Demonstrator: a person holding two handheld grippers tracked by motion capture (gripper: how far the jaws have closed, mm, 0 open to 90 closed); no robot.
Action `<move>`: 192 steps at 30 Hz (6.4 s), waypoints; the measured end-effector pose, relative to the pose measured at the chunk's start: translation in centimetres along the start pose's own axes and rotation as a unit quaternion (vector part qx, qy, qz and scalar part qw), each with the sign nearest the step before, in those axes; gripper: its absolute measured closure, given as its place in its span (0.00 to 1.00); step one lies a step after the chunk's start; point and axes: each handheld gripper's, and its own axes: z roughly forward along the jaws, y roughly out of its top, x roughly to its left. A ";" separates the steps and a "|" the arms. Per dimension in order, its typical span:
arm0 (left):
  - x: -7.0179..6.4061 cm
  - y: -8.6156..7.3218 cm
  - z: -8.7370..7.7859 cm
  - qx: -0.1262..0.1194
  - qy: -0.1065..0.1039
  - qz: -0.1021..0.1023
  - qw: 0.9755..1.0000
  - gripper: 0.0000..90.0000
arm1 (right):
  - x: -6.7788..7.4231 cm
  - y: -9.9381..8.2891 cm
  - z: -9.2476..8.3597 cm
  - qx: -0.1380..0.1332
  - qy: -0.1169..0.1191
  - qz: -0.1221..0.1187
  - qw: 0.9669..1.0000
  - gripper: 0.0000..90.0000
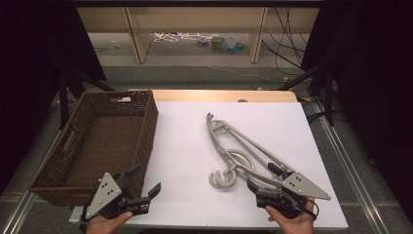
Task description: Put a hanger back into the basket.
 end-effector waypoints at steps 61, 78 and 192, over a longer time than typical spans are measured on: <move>-0.3 -0.1 0.3 0.015 -0.008 0.009 1.000 0.18 | -6.3 -0.9 8.3 0.361 0.099 -0.131 0.918 0.74; -0.2 -0.1 0.3 0.016 -0.010 0.008 1.000 0.18 | -5.8 0.3 8.3 0.359 0.108 -0.155 0.914 0.90; -3.8 4.7 11.6 0.207 -0.183 0.278 0.920 0.88 | -1.1 9.2 2.7 0.156 0.135 -0.185 0.961 0.39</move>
